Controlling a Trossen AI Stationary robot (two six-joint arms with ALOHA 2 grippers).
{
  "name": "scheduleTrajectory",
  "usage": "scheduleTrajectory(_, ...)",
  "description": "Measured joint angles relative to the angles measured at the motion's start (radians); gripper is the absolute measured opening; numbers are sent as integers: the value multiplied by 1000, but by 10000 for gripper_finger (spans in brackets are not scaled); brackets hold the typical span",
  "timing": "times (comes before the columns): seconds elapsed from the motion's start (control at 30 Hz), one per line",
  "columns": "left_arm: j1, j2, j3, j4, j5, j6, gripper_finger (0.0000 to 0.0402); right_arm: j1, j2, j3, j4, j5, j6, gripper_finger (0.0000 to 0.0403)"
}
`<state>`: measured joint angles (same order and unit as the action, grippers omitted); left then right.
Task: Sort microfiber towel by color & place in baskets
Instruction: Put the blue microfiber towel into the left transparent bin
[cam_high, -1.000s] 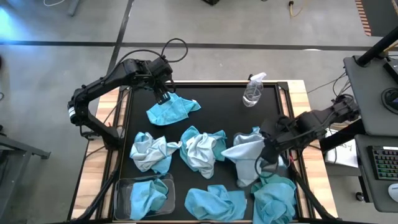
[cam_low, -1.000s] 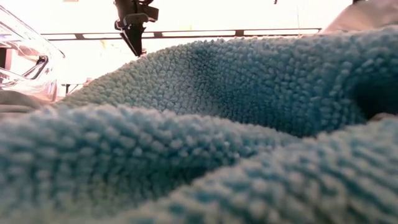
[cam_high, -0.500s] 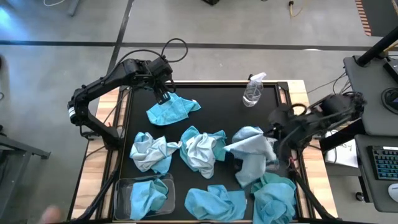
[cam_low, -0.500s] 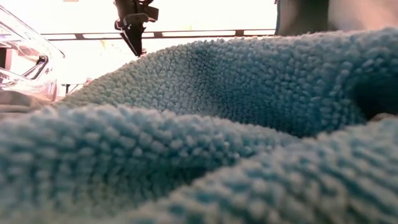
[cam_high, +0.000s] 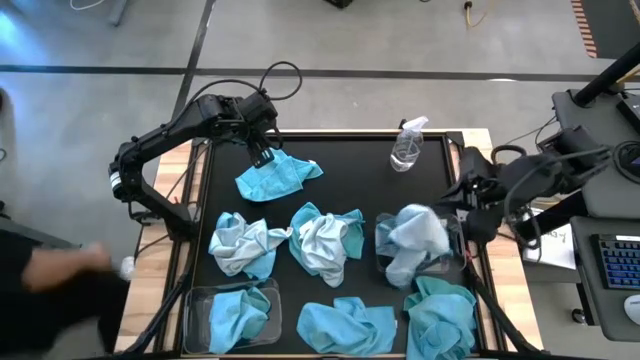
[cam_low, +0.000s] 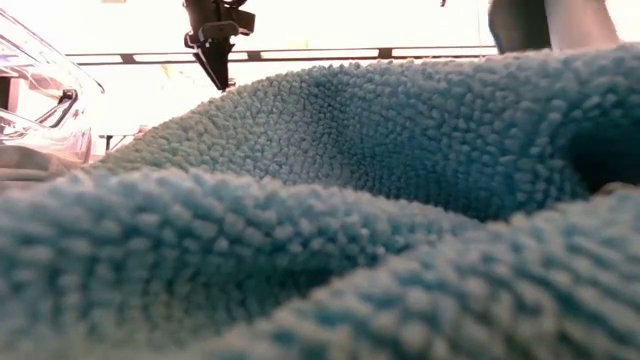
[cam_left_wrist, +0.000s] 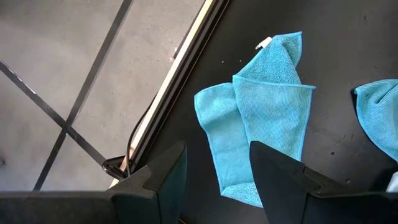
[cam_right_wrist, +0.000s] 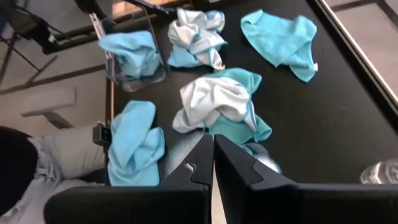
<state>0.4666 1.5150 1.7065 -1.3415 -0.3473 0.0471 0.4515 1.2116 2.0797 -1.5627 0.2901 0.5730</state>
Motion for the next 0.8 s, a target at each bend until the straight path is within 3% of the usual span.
scheduleTrajectory(0.37, 0, 0, 0, 0, 1, -4, 160, 0, 4, 26, -7, 25, 25, 9)
scheduleTrajectory(0.8, 0, 0, -34, 0, 51, 17, 160, 0, 113, -241, -8, 25, 69, 9)
